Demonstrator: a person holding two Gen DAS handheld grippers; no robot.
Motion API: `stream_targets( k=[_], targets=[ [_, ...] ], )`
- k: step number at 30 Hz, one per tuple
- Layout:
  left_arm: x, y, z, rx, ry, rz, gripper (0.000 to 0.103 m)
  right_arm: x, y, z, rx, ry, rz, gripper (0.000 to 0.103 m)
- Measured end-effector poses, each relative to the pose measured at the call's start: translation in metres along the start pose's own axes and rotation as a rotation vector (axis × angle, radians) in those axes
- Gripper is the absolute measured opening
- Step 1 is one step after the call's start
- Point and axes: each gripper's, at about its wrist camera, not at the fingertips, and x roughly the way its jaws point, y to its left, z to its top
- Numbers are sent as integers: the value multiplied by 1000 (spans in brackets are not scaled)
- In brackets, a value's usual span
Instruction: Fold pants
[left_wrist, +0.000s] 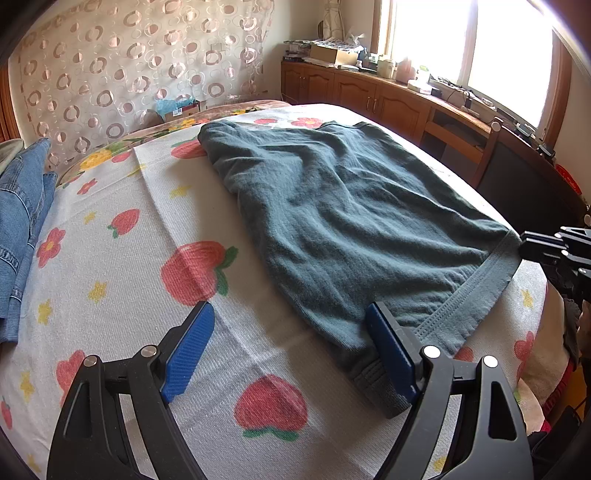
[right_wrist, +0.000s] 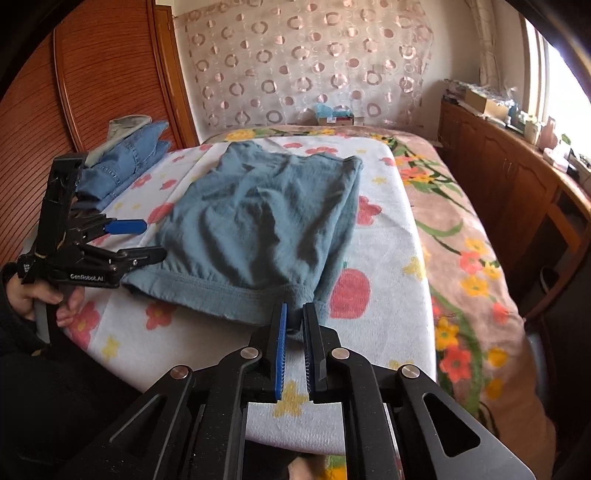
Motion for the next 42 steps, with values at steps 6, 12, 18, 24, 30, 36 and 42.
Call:
stream_targets(
  k=[6,12,18,24,30,36,42],
  targets=[
    [0,0,0,0,0,0,85,-1,3,7,6,-39,3,16],
    [0,0,0,0,0,0,85,24,-6,22,15,-46,8,19],
    [0,0,0,0,0,0,85,64,-15,34,11,13,-23,19],
    [0,0,0,0,-1,-1,85,67,-18,37,-3,4,-87,3],
    [0,1,0,0,-1,0,85,62,-24,32,32,2,-57,3],
    [0,0,0,0,-1,0,85,45,-22,20,61,-24,-39,27],
    [0,1,0,0,-1,0,85,29,-21,7,87,-29,-2,32]
  ],
)
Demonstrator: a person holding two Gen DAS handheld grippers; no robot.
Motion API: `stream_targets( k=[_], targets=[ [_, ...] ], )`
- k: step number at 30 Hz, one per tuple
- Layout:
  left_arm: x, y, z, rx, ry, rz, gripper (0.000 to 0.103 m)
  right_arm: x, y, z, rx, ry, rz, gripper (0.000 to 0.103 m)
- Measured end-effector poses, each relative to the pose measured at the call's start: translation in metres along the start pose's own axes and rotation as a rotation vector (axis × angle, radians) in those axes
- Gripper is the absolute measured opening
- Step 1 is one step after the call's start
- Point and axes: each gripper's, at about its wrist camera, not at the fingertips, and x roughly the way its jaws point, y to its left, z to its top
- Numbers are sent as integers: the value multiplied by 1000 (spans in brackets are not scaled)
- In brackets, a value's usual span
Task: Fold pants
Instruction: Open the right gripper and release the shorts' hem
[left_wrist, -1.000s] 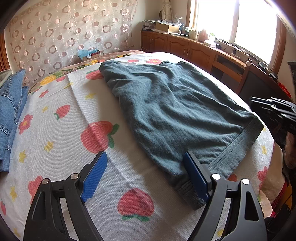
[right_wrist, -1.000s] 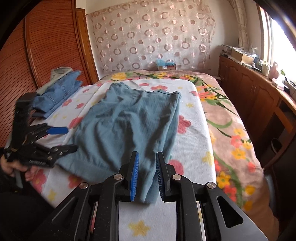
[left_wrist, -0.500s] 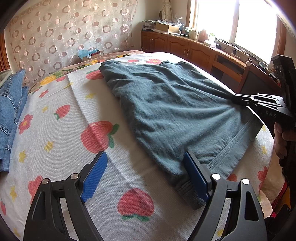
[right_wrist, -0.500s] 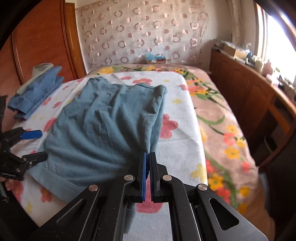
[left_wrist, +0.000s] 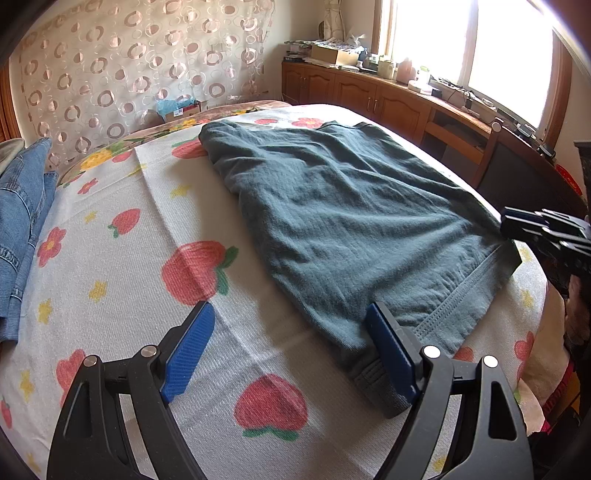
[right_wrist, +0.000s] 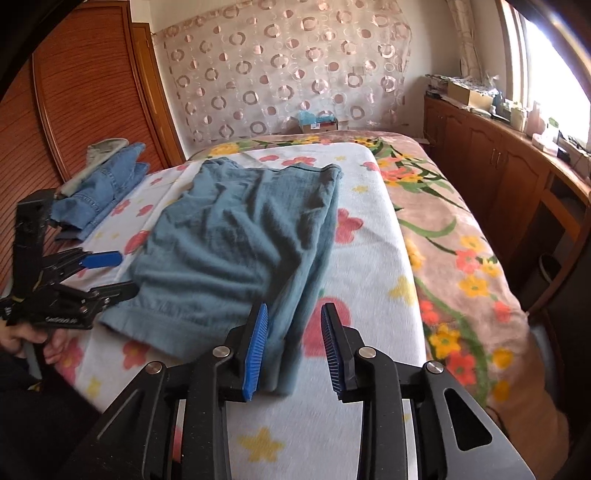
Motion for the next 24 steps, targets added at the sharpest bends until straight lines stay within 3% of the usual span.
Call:
stream_targets(
  k=[3,9,16,24],
  targets=[
    [0,0,0,0,0,0,85,-4,2,-4,2,9,9,38],
    [0,0,0,0,0,0,85,-6,9,-10,2,20,25,38],
    [0,0,-1,-1,4,-1,85,2,14,-12,-9,43,-14,38],
    [-21,-9,-3,25,8,-29,85,3,13,-15,-1,45,-19,38]
  ],
)
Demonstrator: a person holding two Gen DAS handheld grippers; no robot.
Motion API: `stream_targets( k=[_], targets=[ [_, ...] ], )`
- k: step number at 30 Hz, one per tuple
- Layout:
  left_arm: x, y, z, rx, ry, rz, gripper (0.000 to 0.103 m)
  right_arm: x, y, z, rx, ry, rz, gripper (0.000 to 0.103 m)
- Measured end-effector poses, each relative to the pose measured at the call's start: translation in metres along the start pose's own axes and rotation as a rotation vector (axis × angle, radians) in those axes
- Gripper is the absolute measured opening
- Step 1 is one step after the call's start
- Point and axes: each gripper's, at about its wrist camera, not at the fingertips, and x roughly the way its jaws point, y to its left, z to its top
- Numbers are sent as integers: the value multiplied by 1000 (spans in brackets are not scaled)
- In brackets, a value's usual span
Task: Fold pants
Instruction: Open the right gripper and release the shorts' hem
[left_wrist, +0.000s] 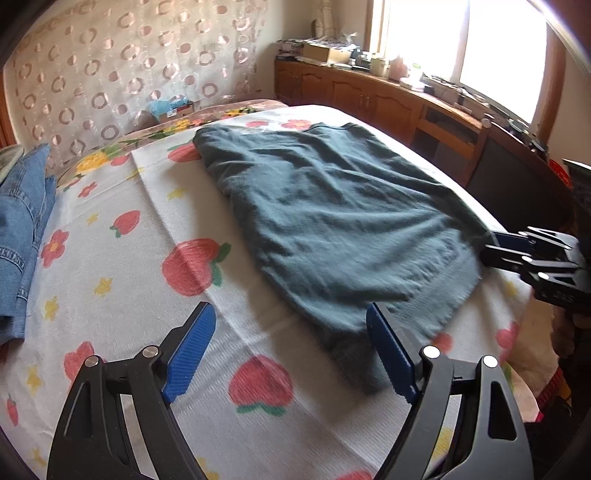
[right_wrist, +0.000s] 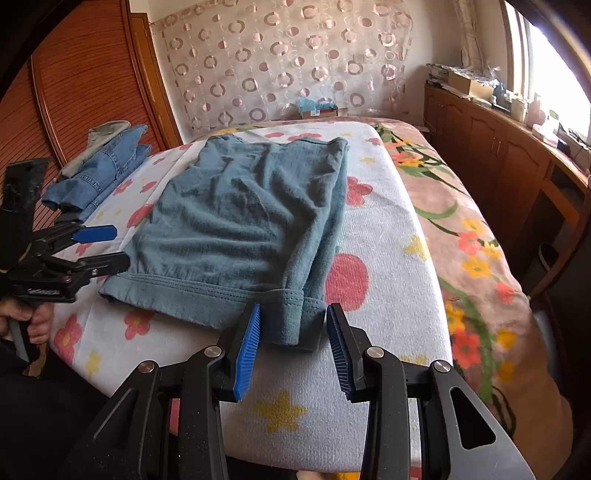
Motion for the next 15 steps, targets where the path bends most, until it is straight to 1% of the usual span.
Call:
stream_targets(
  k=[1,3,5,9,12,15],
  targets=[
    [-2,-2,-1,5,4,-10,84,0,0,0,1,0,-1,38],
    [-2,-6,-3,10,20,-30,77,-1,1,0,2,0,-4,38],
    [-2,-9,-6,11,25,-54,72,-1,1,-1,0,-1,-5,38],
    [-1,-14,-7,12,32,-80,57,0,0,-1,-1,-2,-4,38],
    [-1,-19,-8,18,32,-96,51,-1,0,-2,-9,-6,-10,38],
    [0,-19,-8,12,30,-113,49,-1,0,-3,-13,-12,-8,38]
  ],
)
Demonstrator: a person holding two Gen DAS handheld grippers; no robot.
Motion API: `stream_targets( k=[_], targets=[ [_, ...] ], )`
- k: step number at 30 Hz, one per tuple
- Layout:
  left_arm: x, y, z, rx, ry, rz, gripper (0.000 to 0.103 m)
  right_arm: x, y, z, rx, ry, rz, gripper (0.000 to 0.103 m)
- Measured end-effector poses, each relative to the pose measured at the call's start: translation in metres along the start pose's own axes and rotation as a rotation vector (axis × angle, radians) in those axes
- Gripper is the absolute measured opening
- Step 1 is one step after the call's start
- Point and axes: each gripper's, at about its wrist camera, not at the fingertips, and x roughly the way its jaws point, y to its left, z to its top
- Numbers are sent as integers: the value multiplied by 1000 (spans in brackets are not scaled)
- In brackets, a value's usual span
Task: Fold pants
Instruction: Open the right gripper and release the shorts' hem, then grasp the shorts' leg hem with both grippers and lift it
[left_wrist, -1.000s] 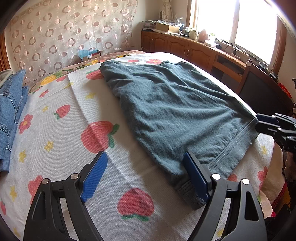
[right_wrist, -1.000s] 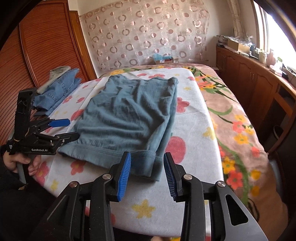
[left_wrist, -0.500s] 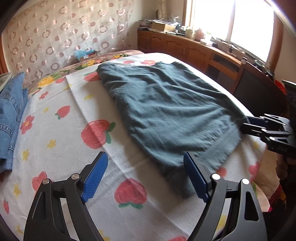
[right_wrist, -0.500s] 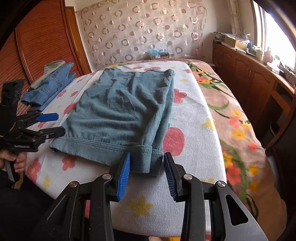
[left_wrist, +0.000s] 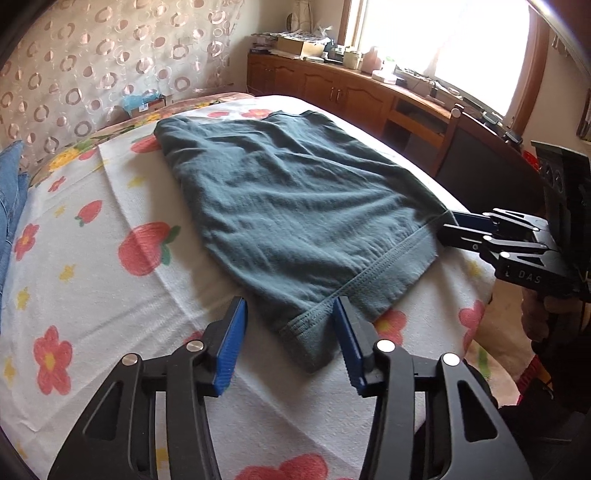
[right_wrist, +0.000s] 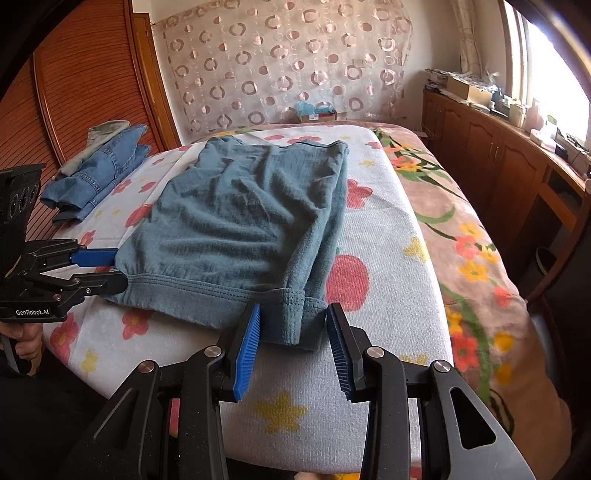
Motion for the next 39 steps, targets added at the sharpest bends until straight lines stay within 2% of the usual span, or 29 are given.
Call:
stream_targets(
  k=[8,12,14,16,19,23,26,30,39],
  targets=[
    [2,-2,0,1,-11,1,52,-1,-2,-1,-1,-6,21,31],
    [3,-5,0,11,-19,9,54,-4,-2,0,-2,-23,44,15],
    [3,-7,-1,19,-21,13,53,-5,-1,0,2,-25,62,12],
    [2,-8,-1,23,-23,-10,43,-4,1,-1,-2,-26,56,11],
    [1,-10,-2,31,-22,-16,38,-3,0,-2,8,-28,61,11],
    [-3,-13,-1,38,-29,-18,18,-5,0,0,15,-38,73,11],
    [-10,-13,2,40,-42,-8,15,-10,8,5,-7,-55,88,10],
    [-33,-9,11,26,-99,-3,14,-24,18,20,-38,-103,113,10],
    [-119,6,47,11,-294,36,14,-78,42,73,-118,-263,171,10]
  ],
)
